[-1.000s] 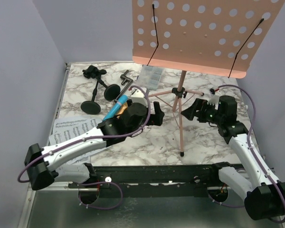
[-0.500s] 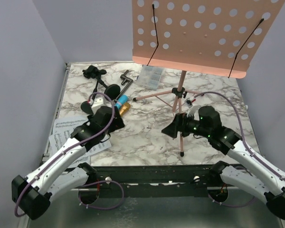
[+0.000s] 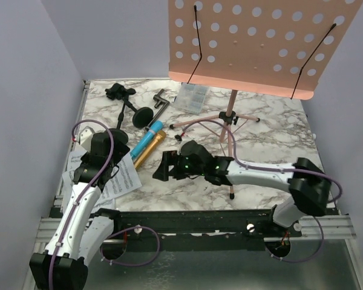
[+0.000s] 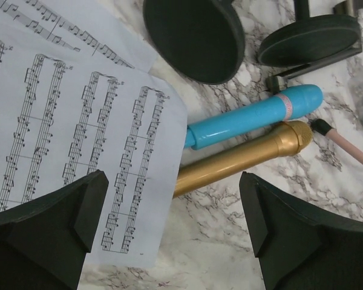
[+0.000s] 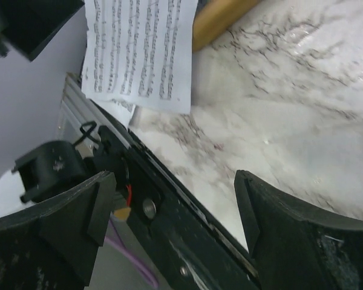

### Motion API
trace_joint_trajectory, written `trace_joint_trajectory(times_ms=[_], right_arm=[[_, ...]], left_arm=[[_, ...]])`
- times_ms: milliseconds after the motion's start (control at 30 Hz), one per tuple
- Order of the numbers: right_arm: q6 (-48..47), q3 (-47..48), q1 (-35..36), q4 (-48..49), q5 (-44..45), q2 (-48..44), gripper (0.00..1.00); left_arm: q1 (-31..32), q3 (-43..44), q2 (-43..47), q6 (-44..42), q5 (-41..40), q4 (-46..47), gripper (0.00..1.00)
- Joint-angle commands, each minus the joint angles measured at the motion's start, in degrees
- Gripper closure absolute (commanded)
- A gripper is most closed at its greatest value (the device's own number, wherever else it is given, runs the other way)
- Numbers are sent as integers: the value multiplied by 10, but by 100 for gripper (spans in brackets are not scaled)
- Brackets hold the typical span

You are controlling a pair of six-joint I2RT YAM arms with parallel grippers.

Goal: Set up the instrument practice props

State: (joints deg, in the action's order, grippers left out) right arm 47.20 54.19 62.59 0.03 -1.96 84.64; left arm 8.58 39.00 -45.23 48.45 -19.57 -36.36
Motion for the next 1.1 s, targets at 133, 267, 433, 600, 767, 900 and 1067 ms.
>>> trace_joint_trajectory(times_ms=[133, 267, 433, 600, 767, 900, 1067], right_arm=[[115, 97, 2, 195, -74, 228, 22], [142, 119, 2, 219, -94, 302, 32], [147, 139, 4, 220, -102, 352, 36], [160, 143, 4, 273, -138, 392, 48], [154, 164, 5, 296, -159, 414, 58], [141, 146, 5, 311, -146, 393, 82], [56, 68, 3, 285, -102, 277, 100]], left_arm=[[-4, 75, -13, -145, 97, 54, 2], [-3, 56, 6, -197, 121, 85, 2], [11, 12, 43, -229, 86, 112, 3], [38, -20, 86, -254, 71, 136, 3], [44, -25, 87, -252, 80, 149, 3], [47, -25, 85, -252, 86, 151, 3], [47, -24, 97, -259, 108, 152, 3]])
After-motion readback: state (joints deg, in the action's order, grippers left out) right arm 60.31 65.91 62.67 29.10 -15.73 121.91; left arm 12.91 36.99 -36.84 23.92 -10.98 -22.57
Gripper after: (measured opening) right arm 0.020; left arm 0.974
